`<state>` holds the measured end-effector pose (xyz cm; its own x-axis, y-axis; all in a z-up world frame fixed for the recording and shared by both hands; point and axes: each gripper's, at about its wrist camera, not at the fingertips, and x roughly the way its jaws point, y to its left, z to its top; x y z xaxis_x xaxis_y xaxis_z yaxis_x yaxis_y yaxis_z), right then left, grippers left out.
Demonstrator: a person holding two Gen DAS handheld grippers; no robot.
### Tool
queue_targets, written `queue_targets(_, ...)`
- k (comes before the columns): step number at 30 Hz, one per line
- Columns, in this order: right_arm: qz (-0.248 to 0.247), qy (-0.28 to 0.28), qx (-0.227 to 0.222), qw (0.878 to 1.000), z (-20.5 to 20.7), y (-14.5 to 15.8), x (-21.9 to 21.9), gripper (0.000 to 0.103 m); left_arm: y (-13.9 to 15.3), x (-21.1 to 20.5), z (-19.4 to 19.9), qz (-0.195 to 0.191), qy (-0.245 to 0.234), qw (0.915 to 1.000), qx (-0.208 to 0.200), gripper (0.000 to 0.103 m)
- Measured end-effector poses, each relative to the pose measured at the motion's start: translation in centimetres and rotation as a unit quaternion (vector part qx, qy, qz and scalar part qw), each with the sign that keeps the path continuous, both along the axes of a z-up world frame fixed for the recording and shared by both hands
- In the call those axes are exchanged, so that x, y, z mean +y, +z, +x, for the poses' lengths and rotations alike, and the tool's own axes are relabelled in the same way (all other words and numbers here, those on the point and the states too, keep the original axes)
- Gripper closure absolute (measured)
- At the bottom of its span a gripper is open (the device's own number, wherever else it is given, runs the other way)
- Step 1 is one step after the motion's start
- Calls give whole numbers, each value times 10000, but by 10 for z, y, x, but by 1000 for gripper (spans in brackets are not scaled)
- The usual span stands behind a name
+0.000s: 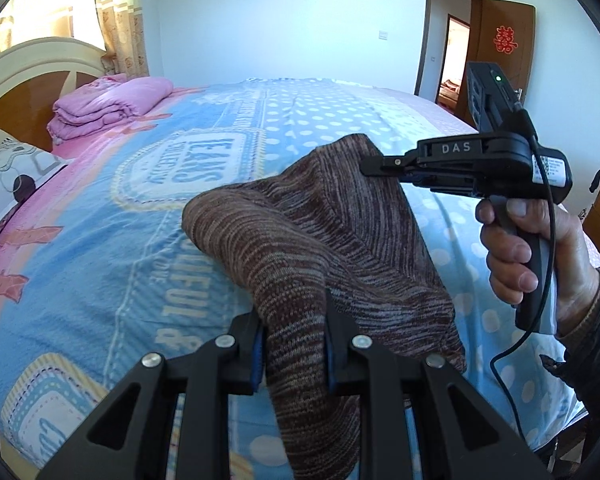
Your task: Fold small clothes
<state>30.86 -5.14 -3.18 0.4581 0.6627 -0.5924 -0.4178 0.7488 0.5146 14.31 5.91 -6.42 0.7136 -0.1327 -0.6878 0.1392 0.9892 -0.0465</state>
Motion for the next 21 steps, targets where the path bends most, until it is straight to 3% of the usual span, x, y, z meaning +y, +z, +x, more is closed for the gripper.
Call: queue_targets(21,-290,741,191,9966,14,-11,84,91,-8,44,-17,53,307,9995,-30,79)
